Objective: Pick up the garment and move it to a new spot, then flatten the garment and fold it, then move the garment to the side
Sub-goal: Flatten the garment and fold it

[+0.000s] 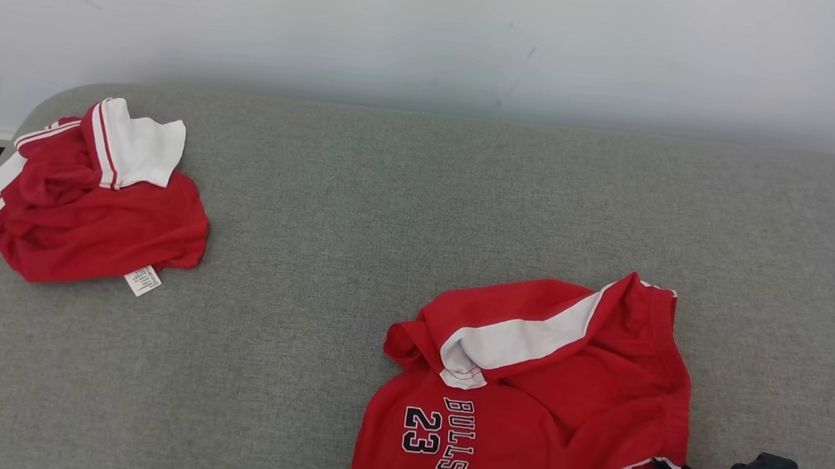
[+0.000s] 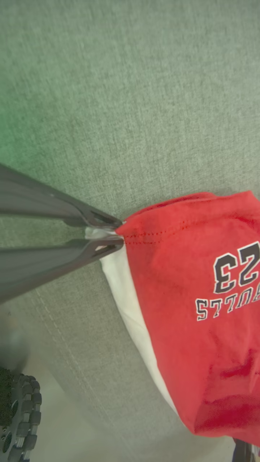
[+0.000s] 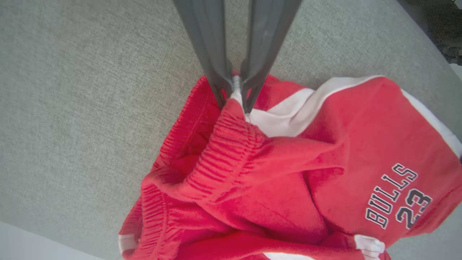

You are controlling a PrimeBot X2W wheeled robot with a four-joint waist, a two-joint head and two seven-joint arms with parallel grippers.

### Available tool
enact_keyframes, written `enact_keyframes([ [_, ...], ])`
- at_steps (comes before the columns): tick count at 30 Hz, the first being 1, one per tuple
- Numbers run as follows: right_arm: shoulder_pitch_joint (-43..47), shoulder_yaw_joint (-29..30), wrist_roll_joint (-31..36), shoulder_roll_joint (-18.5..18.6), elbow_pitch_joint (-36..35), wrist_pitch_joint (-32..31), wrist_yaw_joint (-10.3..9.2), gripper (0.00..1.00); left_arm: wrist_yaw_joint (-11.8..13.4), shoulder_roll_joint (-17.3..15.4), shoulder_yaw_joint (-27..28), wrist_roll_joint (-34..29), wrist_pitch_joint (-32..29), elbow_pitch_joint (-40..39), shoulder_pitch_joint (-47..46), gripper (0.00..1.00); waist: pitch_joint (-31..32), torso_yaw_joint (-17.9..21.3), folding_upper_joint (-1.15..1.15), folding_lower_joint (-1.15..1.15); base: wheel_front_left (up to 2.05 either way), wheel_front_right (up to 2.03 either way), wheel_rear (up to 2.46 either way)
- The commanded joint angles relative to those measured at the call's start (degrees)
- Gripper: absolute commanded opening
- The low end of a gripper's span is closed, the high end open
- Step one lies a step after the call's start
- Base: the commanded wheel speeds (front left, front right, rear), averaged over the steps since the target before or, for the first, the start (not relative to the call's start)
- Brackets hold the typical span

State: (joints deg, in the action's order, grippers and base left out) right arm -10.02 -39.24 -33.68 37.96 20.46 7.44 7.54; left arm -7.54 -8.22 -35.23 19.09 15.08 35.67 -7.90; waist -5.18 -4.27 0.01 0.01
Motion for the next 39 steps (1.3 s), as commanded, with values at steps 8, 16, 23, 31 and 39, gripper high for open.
enact_keyframes([
  [8,0.6,-2.6,-4.1,2.3,-2.2,4.4,-0.11,0.0,0.1,-1.3,3.3,0.3,0.2,-5.8,2.1,0.0,1.5,0.4,-0.01,-0.01,0.0,0.0,0.0],
  [16,-0.9,-1.2,-6.2,3.1,-7.5,5.1,-0.11,0.0,0.2,-3.0,9.0,-1.0,0.2,-13.9,1.0,0.0,1.8,1.5,-0.01,-0.01,0.0,0.0,0.0],
  [23,-10.0,2.6,-9.7,2.5,-12.5,2.3,-0.11,0.0,0.1,-8.0,8.5,-0.9,-1.2,-17.2,-14.1,0.0,-1.9,2.7,-0.01,-0.01,0.0,0.0,0.0],
  [31,-28.8,5.1,-15.1,-0.2,-12.2,-2.2,-0.11,0.0,0.1,-14.6,4.9,6.8,-6.1,-15.2,-40.4,0.0,-11.5,4.7,-0.01,-0.01,0.0,0.0,0.0],
  [39,-51.9,4.5,-18.1,-2.7,-6.7,-7.4,-0.11,0.0,0.1,-17.1,1.0,12.8,-10.0,-8.6,-68.1,0.0,-21.8,5.4,-0.01,-0.01,0.0,0.0,0.0],
])
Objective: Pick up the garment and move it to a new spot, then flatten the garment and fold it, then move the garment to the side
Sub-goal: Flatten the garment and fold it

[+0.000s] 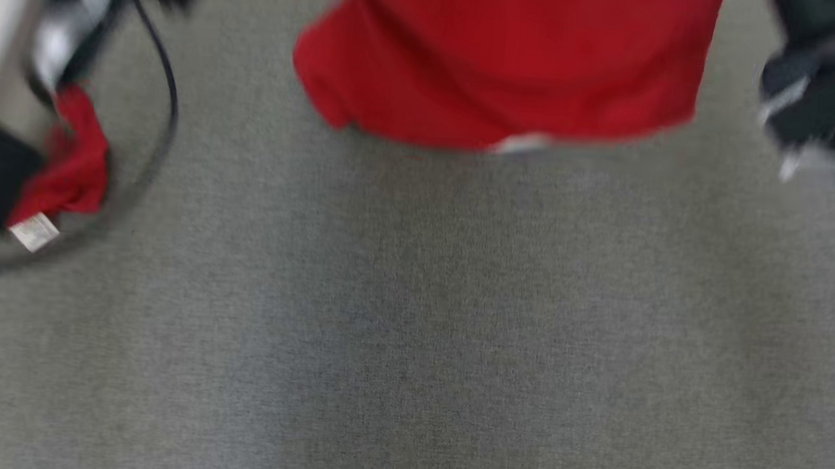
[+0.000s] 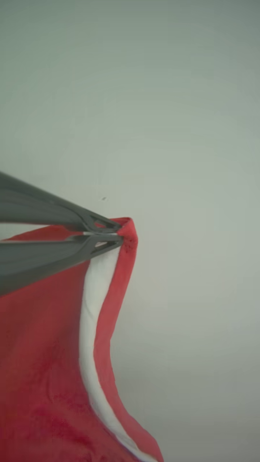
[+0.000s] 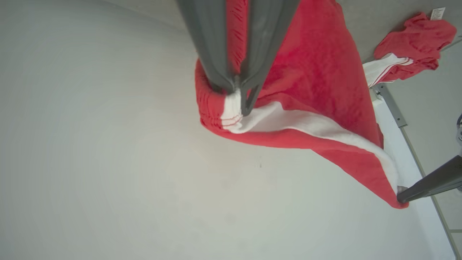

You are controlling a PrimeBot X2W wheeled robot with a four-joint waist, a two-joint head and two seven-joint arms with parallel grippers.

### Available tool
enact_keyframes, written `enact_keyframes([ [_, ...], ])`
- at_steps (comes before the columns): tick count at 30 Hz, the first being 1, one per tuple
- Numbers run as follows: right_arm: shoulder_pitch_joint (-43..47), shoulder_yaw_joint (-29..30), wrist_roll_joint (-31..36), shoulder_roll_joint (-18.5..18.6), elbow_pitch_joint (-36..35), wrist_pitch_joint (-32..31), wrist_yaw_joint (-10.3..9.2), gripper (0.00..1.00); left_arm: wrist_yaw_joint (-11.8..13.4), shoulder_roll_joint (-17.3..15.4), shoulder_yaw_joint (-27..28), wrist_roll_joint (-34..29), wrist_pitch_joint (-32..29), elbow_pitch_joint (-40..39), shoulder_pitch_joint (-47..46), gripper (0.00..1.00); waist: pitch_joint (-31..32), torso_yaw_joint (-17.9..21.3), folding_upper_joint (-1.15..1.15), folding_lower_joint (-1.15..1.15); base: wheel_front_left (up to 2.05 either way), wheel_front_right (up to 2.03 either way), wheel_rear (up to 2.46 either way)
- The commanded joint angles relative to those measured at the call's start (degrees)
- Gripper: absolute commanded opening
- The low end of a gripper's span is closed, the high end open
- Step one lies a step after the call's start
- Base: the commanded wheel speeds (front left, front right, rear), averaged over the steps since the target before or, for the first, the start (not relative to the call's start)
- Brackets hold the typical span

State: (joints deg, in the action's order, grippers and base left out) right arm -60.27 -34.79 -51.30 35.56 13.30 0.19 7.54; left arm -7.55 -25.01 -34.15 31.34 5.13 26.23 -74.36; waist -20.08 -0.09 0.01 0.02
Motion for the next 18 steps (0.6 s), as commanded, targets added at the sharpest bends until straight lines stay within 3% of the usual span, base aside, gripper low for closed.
enact_keyframes([
  [1,-4.4,-0.3,-1.0,-0.5,1.3,-0.8,-0.11,0.0,0.2,-0.3,-0.6,1.3,-0.1,2.0,-4.6,0.0,-7.8,1.3,-0.01,-0.02,0.0,0.0,0.0],
  [10,-26.8,-3.4,-3.6,-3.0,10.6,-2.9,-0.11,0.0,0.2,0.5,-2.7,4.8,0.9,13.1,-26.1,0.0,-13.3,2.0,-0.01,-0.02,0.0,0.0,0.0],
  [18,-38.3,-8.1,-4.2,-3.7,17.4,-3.4,-0.11,0.0,0.1,0.9,-7.7,6.1,1.7,18.3,-35.6,0.0,-14.8,1.6,-0.01,-0.02,0.0,0.0,0.0],
])
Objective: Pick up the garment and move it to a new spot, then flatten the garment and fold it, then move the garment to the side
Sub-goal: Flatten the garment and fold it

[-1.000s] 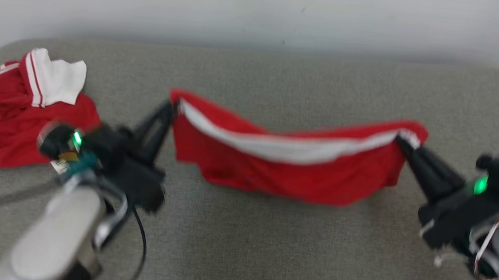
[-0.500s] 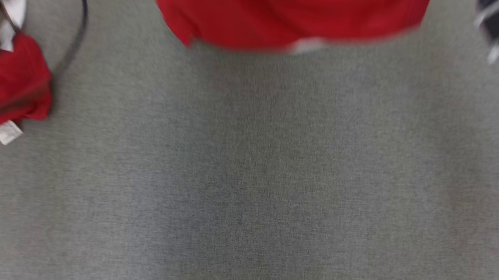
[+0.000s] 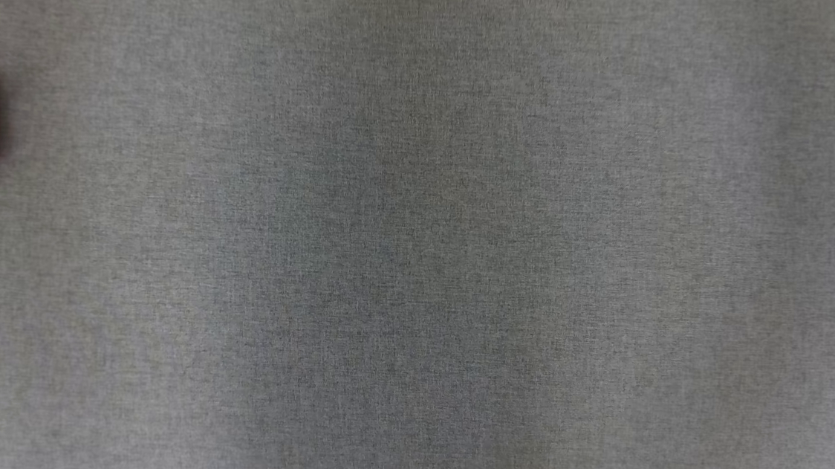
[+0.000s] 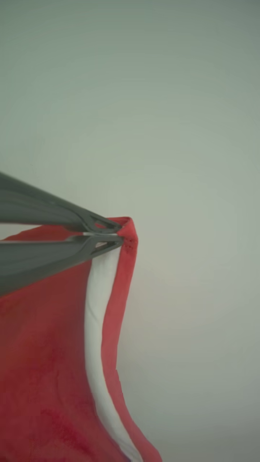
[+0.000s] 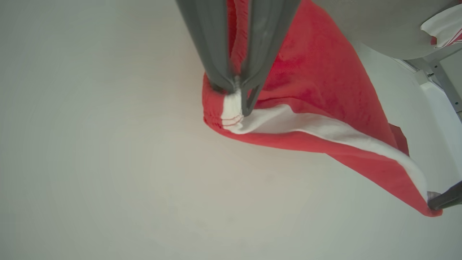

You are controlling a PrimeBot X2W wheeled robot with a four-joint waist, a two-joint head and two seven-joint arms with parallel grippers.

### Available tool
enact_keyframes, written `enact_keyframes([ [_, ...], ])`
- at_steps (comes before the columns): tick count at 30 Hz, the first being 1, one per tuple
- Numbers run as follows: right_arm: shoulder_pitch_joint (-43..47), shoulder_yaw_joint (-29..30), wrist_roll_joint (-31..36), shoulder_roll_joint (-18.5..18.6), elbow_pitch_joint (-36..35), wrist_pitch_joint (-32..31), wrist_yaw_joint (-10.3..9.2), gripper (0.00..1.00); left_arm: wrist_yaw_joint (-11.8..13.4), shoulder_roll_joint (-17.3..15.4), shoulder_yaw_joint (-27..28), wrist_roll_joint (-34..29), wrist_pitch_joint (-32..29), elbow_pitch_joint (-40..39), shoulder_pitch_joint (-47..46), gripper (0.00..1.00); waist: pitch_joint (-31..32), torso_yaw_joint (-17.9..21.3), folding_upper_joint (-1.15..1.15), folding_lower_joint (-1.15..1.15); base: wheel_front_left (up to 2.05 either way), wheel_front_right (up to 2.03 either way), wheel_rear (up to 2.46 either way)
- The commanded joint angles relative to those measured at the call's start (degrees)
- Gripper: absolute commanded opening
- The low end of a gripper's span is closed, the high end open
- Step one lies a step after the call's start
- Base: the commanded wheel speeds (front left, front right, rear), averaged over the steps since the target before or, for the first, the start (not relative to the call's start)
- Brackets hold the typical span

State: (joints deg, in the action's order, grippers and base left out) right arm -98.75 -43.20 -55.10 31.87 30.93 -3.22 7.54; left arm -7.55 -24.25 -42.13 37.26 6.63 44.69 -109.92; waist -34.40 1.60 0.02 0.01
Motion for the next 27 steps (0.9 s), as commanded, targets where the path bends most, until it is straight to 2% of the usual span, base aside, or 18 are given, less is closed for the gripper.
enact_keyframes([
  [1,-1.1,-0.5,-0.7,0.0,0.5,-0.1,-0.11,0.0,0.1,0.2,-0.5,0.3,0.3,0.5,-1.1,0.0,-0.7,-0.2,-0.02,-0.01,0.0,0.0,0.0],
  [8,-6.3,-5.4,-2.4,0.2,4.1,0.9,-0.11,0.0,0.1,0.6,-4.6,3.6,1.7,4.1,-4.0,0.0,-2.2,0.0,-0.02,-0.01,0.0,0.0,0.0],
  [14,-5.1,-9.4,-5.4,1.9,4.2,3.7,-0.11,0.0,0.1,-0.2,-7.3,7.2,4.4,5.5,-1.8,0.0,-3.1,0.8,-0.02,-0.01,0.0,0.0,0.0],
  [22,5.2,-15.3,-9.8,6.5,0.8,10.2,-0.11,0.0,0.2,-1.1,-7.2,10.5,8.3,2.7,10.8,0.0,1.8,1.7,-0.02,-0.01,0.0,0.0,0.0],
  [25,11.4,-17.4,-11.3,8.1,-1.6,13.4,-0.11,0.0,1.7,-2.0,-5.0,10.8,8.6,-1.5,18.0,0.0,4.9,2.2,-0.02,-0.01,0.0,0.0,0.0],
  [27,15.8,-19.0,-11.6,9.5,-3.6,14.9,-0.11,0.0,3.6,-3.0,-2.4,10.2,8.7,-6.4,24.1,0.0,7.1,2.4,-0.02,-0.01,0.0,0.0,0.0],
])
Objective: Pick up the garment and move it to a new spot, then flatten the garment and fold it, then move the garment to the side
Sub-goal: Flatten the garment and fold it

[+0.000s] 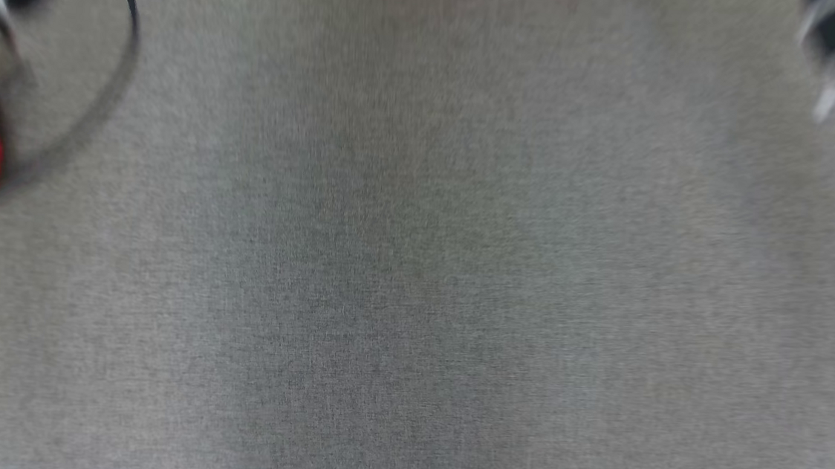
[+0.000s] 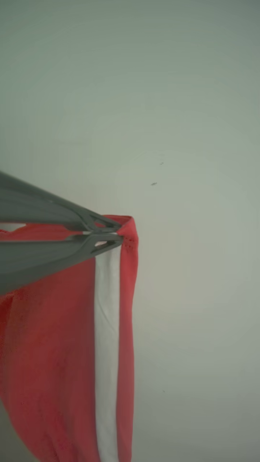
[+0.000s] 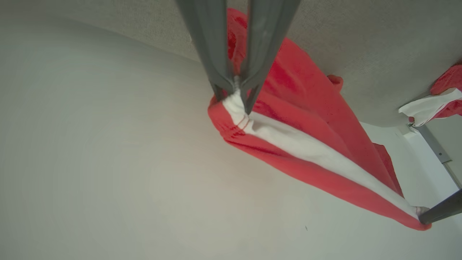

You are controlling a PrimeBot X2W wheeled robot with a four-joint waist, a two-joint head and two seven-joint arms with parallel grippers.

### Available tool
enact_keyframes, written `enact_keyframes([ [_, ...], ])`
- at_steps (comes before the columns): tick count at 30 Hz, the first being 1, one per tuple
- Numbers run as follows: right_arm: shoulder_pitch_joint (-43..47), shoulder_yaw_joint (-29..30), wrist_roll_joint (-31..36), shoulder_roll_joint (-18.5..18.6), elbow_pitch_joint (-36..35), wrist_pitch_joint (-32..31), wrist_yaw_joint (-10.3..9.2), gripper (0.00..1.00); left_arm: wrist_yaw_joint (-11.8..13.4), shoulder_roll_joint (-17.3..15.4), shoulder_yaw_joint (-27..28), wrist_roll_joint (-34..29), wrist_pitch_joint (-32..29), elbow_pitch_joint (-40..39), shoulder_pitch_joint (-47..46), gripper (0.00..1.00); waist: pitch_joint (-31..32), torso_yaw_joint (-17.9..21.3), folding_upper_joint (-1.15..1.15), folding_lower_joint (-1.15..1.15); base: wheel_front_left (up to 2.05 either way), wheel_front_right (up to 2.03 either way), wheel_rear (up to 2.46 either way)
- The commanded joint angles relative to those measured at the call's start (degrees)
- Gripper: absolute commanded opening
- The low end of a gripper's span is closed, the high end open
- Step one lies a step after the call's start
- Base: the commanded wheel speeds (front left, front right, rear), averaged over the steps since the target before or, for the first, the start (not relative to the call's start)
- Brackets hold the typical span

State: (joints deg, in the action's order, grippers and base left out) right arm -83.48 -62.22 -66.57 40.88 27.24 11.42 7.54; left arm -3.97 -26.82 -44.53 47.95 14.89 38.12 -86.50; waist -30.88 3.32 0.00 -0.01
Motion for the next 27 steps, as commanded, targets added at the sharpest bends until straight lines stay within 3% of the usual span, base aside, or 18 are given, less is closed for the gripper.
enact_keyframes([
  [1,2.7,-0.5,-0.7,1.2,-1.0,0.9,-0.11,0.0,0.7,-0.9,0.6,-0.8,0.3,-2.3,4.4,0.0,4.5,0.7,0.0,0.01,0.0,0.0,0.0],
  [7,17.6,-2.7,-2.3,4.3,-6.9,3.3,-0.12,0.0,6.8,-4.4,6.3,-2.4,0.3,-17.3,27.6,0.0,10.2,0.9,0.0,0.01,0.0,0.0,0.0],
  [9,24.5,-2.0,-2.5,6.3,-9.6,3.7,-0.12,0.0,8.3,-6.2,6.1,-3.0,0.3,-22.9,38.3,0.0,12.6,0.7,0.0,0.01,0.0,0.0,0.0],
  [15,37.4,-0.9,-0.8,9.6,-13.8,3.8,-0.12,0.0,12.0,-8.6,5.5,-1.9,0.3,-30.3,56.0,0.0,16.2,0.8,0.0,0.01,0.0,0.0,0.0],
  [23,51.4,1.4,0.6,8.9,-16.1,3.8,-0.13,0.0,14.9,-5.7,8.7,-1.8,0.3,-33.1,71.7,0.0,19.7,0.4,0.0,0.01,0.0,0.0,0.0],
  [27,60.4,4.6,1.1,8.0,-16.7,3.7,-0.13,0.0,14.4,-4.0,10.3,-3.3,0.3,-32.2,78.1,0.0,21.2,-0.7,0.0,0.01,0.0,0.0,0.0],
])
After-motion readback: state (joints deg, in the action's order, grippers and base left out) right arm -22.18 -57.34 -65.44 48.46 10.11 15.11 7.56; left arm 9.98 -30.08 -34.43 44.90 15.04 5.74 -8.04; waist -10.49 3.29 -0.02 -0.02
